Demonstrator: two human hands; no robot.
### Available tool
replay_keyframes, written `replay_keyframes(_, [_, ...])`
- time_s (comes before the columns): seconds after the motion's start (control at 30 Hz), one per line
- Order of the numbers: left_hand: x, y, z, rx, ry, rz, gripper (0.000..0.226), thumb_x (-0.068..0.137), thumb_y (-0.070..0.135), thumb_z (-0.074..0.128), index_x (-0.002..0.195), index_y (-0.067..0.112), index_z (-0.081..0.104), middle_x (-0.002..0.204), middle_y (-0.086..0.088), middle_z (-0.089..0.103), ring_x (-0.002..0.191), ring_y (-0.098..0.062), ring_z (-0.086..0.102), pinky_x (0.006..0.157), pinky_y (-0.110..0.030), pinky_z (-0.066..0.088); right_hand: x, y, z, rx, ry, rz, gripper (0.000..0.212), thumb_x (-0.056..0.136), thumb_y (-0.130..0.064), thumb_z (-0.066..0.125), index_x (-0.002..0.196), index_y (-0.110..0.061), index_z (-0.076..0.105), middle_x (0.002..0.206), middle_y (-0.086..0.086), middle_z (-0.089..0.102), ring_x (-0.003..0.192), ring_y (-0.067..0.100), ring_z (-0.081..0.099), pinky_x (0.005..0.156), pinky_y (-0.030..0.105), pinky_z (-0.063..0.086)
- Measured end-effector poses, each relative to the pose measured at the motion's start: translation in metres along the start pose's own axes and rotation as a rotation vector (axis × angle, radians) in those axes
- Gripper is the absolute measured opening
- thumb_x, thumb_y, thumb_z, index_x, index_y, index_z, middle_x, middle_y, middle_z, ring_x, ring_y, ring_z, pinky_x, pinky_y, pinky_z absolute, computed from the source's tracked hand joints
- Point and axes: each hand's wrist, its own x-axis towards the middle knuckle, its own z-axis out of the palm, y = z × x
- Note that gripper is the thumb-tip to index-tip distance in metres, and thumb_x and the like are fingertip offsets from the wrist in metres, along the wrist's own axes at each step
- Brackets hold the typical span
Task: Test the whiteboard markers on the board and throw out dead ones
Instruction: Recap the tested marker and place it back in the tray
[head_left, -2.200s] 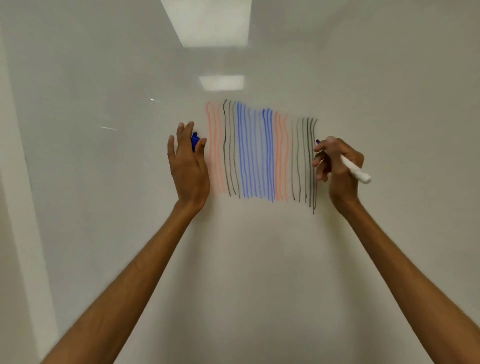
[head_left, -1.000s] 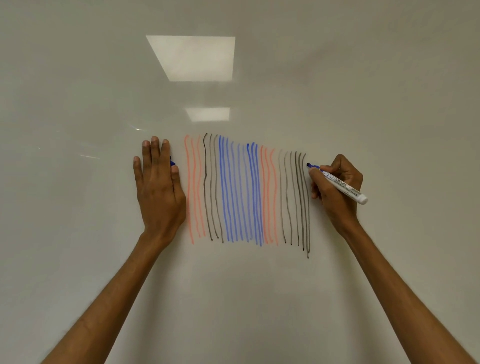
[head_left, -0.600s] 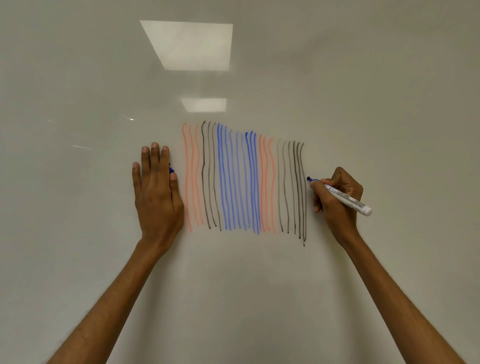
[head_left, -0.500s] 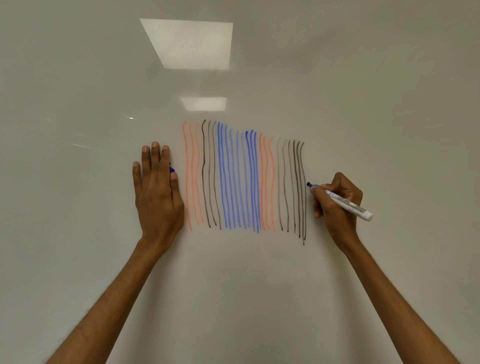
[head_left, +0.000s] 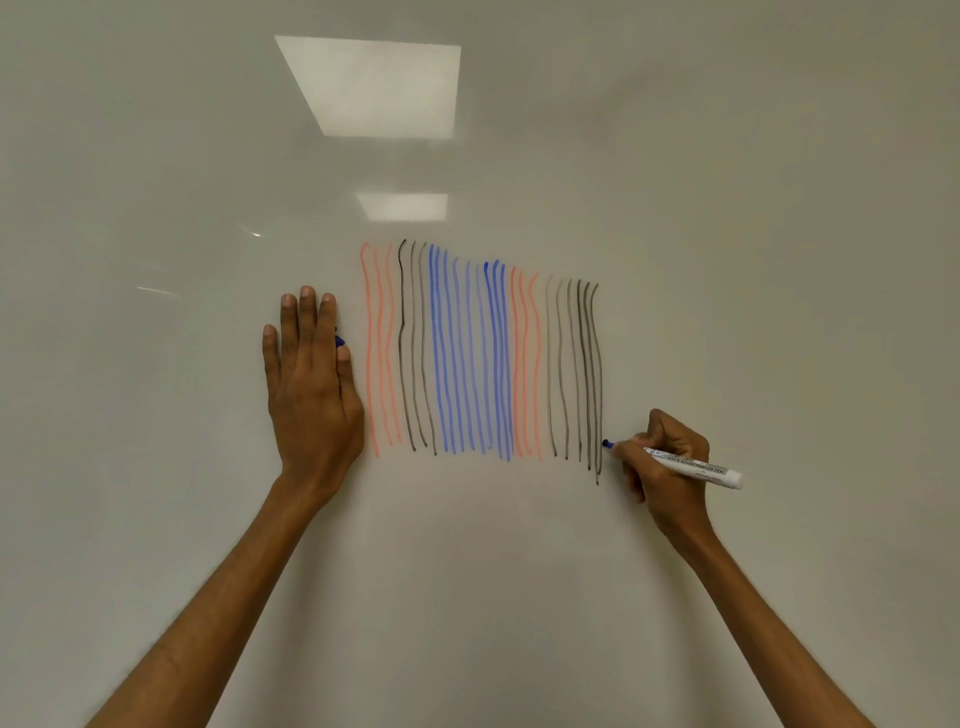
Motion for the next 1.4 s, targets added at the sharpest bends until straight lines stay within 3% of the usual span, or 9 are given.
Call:
replay_keyframes(0.1, [0.000,0.000,0.000,0.001,0.001,0.002,0.050,0.107,0.014,0.032,0.155,0.005,0.024,0.163,-0.011,0.020,0.153,-0.024,0.011,0.126,-0.043,0.006,-0.003,0.003,-0.002,-0.028,-0.018,0.005,0.037,0.065,-0.028,0.069,0.053,-0.024,0.034,0.049,0.014,0.036,0.042,0.021,0.032,0.042,0.020,0.031])
replay_keyframes(0.27, [-0.001,-0.002,0.000,0.005,-0.002,0.000,0.050,0.107,0.015,0.031,0.156,0.005,0.023,0.164,-0.012,0.020,0.153,-0.023,0.010,0.126,-0.042,0.006,-0.008,0.007,-0.007,-0.100,-0.049,0.028,0.034,0.065,-0.033,0.069,0.053,-0.025,0.038,0.050,0.021,0.036,0.041,0.018,0.034,0.042,0.024,0.032])
replay_keyframes(0.53, [-0.002,-0.002,0.001,0.014,0.006,-0.003,0.050,0.107,0.015,0.032,0.156,0.005,0.023,0.164,-0.011,0.020,0.153,-0.023,0.011,0.126,-0.041,0.006,-0.020,0.013,-0.011,-0.111,-0.105,0.069,0.033,0.062,-0.035,0.069,0.051,-0.029,0.038,0.047,0.001,0.037,0.039,0.009,0.032,0.040,0.018,0.030])
replay_keyframes(0.77, [-0.002,-0.001,0.001,0.015,0.003,-0.011,0.050,0.108,0.018,0.029,0.156,0.005,0.024,0.164,-0.011,0.020,0.153,-0.023,0.011,0.126,-0.042,0.006,-0.025,0.010,-0.008,-0.067,-0.123,0.108,0.045,0.060,-0.035,0.070,0.056,-0.008,0.034,0.047,0.011,0.039,0.039,0.017,0.035,0.038,0.021,0.031])
replay_keyframes(0.93, [-0.002,0.000,0.001,0.010,0.009,-0.015,0.049,0.107,0.017,0.030,0.155,0.006,0.025,0.163,-0.012,0.021,0.153,-0.023,0.012,0.126,-0.042,0.007,-0.027,-0.001,-0.005,-0.018,-0.130,0.145,0.040,0.059,-0.035,0.069,0.056,-0.006,0.040,0.044,0.010,0.052,0.035,0.015,0.043,0.035,0.021,0.035])
replay_keyframes(1.17, [-0.003,0.001,0.000,0.014,0.013,-0.014,0.049,0.107,0.015,0.030,0.155,0.005,0.025,0.163,-0.012,0.022,0.153,-0.024,0.013,0.126,-0.042,0.007,-0.028,0.001,-0.005,-0.001,-0.090,0.201,0.026,0.070,-0.017,0.067,0.060,0.005,0.055,0.046,0.007,0.057,0.035,0.013,0.048,0.035,0.021,0.038])
replay_keyframes(1.23, [-0.003,0.000,0.000,0.015,0.014,-0.012,0.049,0.107,0.015,0.030,0.155,0.005,0.026,0.163,-0.012,0.022,0.153,-0.024,0.013,0.126,-0.041,0.006,-0.027,-0.003,-0.006,0.019,-0.095,0.210,0.018,0.071,-0.015,0.066,0.054,-0.015,0.062,0.045,0.007,0.057,0.034,0.014,0.047,0.034,0.020,0.038])
replay_keyframes(1.4, [-0.003,-0.001,0.000,0.016,0.004,-0.011,0.049,0.107,0.017,0.030,0.155,0.005,0.026,0.163,-0.012,0.022,0.153,-0.024,0.012,0.126,-0.040,0.006,-0.011,-0.015,-0.009,0.225,0.021,0.189,0.025,0.074,-0.002,0.063,0.063,-0.007,0.041,0.044,0.011,0.053,0.029,0.019,0.042,0.033,0.018,0.032])
